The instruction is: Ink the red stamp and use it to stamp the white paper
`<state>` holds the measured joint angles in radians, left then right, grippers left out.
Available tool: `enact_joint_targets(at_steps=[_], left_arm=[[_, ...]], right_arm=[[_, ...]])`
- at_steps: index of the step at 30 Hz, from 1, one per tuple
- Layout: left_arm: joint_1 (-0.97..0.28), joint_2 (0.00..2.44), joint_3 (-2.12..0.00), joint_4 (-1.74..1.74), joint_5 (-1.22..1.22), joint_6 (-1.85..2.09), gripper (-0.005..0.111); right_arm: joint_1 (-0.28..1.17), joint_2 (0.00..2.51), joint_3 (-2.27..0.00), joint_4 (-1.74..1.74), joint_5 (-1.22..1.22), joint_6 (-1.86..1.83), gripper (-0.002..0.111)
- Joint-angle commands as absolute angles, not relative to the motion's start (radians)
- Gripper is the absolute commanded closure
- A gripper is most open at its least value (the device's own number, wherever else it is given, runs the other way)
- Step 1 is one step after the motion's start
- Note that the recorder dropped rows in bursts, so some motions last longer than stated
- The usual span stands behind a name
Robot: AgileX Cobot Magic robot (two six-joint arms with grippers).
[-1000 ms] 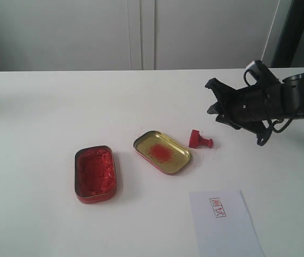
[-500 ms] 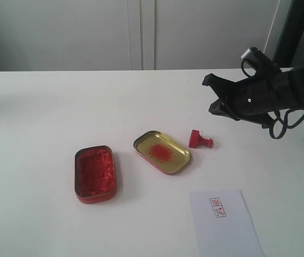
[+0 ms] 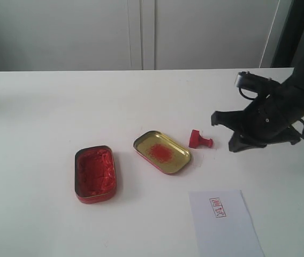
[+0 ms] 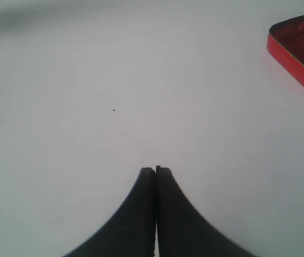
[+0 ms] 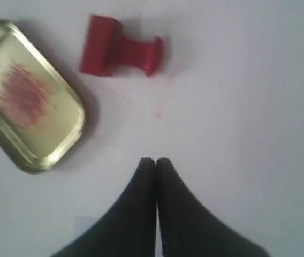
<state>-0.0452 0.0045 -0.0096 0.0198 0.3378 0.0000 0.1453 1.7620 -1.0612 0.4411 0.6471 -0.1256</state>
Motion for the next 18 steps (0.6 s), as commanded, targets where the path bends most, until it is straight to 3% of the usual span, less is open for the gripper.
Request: enact_joint_targets(at_steps=[1, 18], left_arm=[[-0.044, 0.0, 0.0, 0.024, 0.353, 0.0, 0.107], [-0.044, 0.0, 0.0, 0.024, 0.353, 0.0, 0.107]], right_arm=[[0.137, 1.749, -1.058, 0.151, 0.74, 0.075, 0.108], [0.137, 1.679, -1.057, 0.068, 0.859, 0.055, 0.108]])
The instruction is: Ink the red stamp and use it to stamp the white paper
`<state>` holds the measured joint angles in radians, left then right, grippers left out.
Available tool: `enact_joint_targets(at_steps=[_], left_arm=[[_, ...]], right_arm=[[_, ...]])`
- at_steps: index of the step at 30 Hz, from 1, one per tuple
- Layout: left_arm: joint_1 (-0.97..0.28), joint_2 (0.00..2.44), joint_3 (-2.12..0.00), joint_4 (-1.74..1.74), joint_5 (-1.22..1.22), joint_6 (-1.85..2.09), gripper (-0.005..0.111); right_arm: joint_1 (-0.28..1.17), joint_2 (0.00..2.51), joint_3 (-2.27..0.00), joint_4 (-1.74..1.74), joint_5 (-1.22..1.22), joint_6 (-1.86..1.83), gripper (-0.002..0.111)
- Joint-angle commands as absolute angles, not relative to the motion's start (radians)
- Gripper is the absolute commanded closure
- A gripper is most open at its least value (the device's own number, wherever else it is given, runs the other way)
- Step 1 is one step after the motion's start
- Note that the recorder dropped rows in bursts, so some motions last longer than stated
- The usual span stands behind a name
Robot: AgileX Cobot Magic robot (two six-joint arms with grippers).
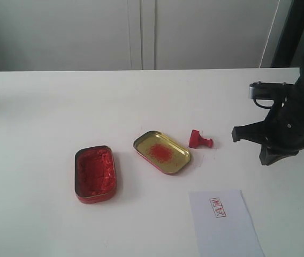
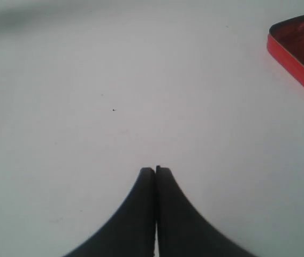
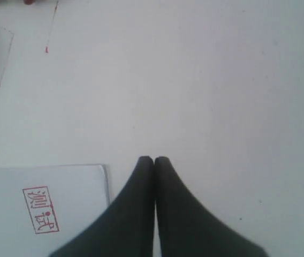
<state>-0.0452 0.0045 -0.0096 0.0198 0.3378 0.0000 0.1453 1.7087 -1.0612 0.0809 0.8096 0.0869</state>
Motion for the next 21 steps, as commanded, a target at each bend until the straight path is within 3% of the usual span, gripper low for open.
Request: enact_joint_targets(at_steps=[1, 21], left_arm=[[-0.044, 0.0, 0.0, 0.024, 0.353, 0.0, 0.107], [-0.044, 0.0, 0.0, 0.024, 0.353, 0.0, 0.107]], right_arm=[[0.137, 1.673, -1.057, 0.068, 0.875, 0.048, 0.108], [0.137, 1.333, -0.804, 0.066, 0.787, -0.008, 0.108]])
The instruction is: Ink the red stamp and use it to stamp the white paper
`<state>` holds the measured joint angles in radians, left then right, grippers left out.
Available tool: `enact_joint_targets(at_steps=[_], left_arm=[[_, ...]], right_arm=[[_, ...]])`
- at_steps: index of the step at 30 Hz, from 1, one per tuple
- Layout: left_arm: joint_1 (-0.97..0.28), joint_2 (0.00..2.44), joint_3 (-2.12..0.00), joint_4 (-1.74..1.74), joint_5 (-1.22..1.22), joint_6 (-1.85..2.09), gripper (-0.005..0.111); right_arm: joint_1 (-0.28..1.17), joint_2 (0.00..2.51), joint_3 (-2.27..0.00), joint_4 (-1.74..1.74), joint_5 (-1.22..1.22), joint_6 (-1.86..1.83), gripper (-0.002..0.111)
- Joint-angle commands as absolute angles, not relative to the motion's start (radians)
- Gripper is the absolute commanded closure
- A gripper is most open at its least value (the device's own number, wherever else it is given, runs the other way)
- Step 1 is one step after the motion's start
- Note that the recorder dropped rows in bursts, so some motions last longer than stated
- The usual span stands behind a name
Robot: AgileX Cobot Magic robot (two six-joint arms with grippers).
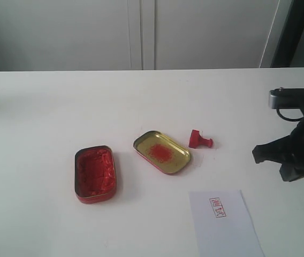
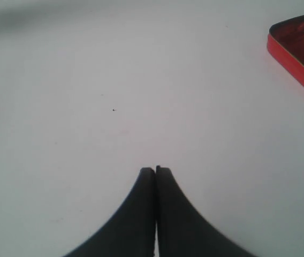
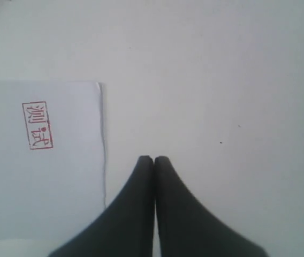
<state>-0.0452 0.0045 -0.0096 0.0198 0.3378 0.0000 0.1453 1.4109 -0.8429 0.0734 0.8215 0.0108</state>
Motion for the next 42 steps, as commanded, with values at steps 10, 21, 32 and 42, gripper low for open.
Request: enact_joint_targets(at_steps=[10, 21, 32, 42], left_arm=[[-0.044, 0.0, 0.0, 0.024, 0.353, 0.0, 0.107], [-0.044, 0.0, 0.0, 0.024, 0.353, 0.0, 0.107], [-0.044, 0.0, 0.0, 0.024, 0.353, 0.0, 0.107], [-0.044, 0.0, 0.0, 0.024, 0.353, 0.0, 0.107]], right_arm=[[0.137, 1.079, -0.693, 0.066, 0.709, -0.049, 0.108], [0.137, 0.745, -0.584, 0.062, 0.625, -0.049, 0.108], [0.137, 0.427, -0.499, 0.062, 0.624, -0.049, 0.108], [0.137, 0.242, -0.428, 0.062, 0.611, -0.049, 0.108]])
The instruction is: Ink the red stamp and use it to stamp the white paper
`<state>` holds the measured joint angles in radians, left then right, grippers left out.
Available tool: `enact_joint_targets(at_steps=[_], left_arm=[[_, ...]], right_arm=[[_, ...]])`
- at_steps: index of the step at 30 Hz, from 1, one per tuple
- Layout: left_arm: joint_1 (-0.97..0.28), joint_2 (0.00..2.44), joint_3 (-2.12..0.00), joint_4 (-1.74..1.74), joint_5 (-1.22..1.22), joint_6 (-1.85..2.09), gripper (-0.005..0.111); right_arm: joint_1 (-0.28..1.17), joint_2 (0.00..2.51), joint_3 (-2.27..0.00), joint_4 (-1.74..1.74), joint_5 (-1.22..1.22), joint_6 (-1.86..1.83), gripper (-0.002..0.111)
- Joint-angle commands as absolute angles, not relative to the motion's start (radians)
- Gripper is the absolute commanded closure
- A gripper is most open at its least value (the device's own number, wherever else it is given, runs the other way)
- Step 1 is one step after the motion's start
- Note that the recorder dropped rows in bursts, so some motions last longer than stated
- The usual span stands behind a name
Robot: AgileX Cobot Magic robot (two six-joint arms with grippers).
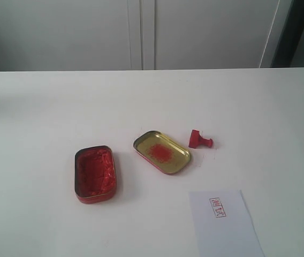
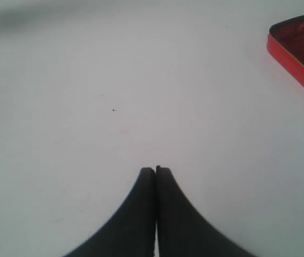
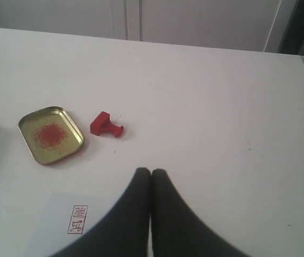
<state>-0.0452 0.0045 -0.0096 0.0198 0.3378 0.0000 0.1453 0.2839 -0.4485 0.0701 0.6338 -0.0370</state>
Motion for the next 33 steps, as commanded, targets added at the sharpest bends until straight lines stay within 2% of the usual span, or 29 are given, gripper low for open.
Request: enact_joint_targets(at_steps=[1, 26, 33], left_arm=[[-0.044, 0.0, 0.0, 0.024, 0.353, 0.0, 0.107], [-0.044, 0.0, 0.0, 0.024, 0.353, 0.0, 0.107], [-0.044, 0.0, 0.0, 0.024, 0.353, 0.0, 0.107]], right_arm=[[0.137, 0.229, -0.428, 0.062, 0.604, -0.049, 0.108], [0.137, 0.208, -0.428, 0.062, 0.607, -0.049, 0.108], [0.137, 0.105, -0.426, 0.062, 0.607, -0.049, 0.108]])
